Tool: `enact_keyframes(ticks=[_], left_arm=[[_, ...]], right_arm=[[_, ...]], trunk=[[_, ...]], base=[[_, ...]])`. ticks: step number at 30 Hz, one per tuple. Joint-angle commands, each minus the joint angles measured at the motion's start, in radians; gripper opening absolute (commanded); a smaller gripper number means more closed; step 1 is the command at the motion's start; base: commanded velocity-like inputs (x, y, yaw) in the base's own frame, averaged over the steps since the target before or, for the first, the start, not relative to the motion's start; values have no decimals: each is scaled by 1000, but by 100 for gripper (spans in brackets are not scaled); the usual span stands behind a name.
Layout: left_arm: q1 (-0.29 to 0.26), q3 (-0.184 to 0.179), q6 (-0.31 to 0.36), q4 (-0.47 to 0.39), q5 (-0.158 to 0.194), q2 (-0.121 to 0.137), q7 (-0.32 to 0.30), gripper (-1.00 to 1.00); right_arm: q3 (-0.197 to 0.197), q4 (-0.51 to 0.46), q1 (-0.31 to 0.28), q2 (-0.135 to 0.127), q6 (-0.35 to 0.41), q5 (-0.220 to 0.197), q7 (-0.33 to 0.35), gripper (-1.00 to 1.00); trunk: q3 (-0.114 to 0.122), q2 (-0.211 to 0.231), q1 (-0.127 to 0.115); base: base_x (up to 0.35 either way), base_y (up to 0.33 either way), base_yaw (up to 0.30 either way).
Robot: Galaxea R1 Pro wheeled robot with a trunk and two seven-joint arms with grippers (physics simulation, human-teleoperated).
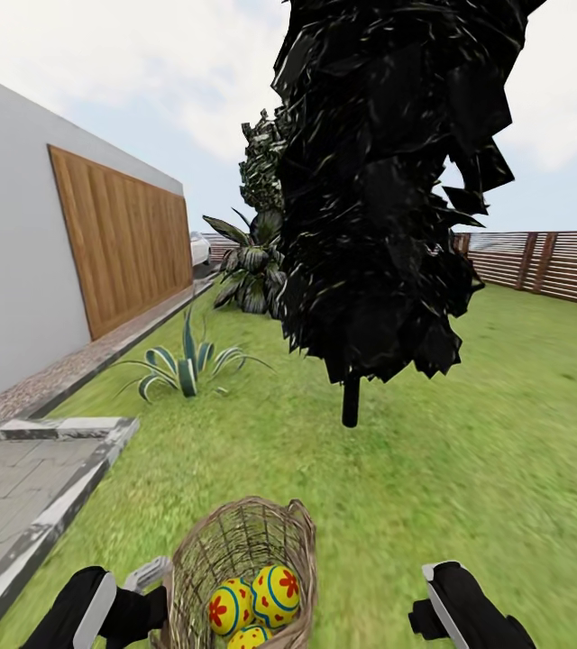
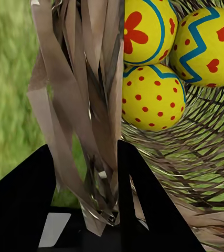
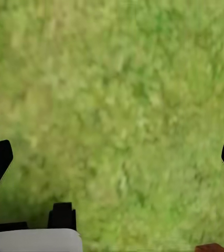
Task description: Take the three Easter eggs out of the wicker basket on the lawn in the garden, then place them on the lawn next to a single tree (choose any tree) so that all three eggs are next to the same tree and none are left in the basket.
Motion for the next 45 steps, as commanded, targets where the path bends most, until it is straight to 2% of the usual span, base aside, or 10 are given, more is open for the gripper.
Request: enact_keyframes(ticks=[1, 12, 26, 41, 45], left_arm=[[-1, 3, 5, -1, 14, 0, -8, -100], [-1, 3, 5, -1, 14, 0, -9, -100], [-1, 4, 5, -1, 14, 0, -10, -100], [-1, 3, 5, -1, 14, -2, -9, -100], [-1, 3, 5, -1, 14, -2, -9, -100]], right_arm=[[5, -1, -1, -1, 5, -2, -5, 100], [4, -1, -1, -1, 8, -8, -3, 100], [4, -1, -1, -2, 9, -10, -3, 100], [4, -1, -1, -2, 8, -9, -3, 100], [4, -1, -1, -1, 8, -9, -3, 100]], trunk=[[-1, -1, 1], [3, -1, 1], [10, -1, 1], [18, -1, 1], [20, -1, 1]], base=[[344, 0, 0], [262, 0, -228], [26, 0, -284], [319, 0, -284], [108, 0, -284]])
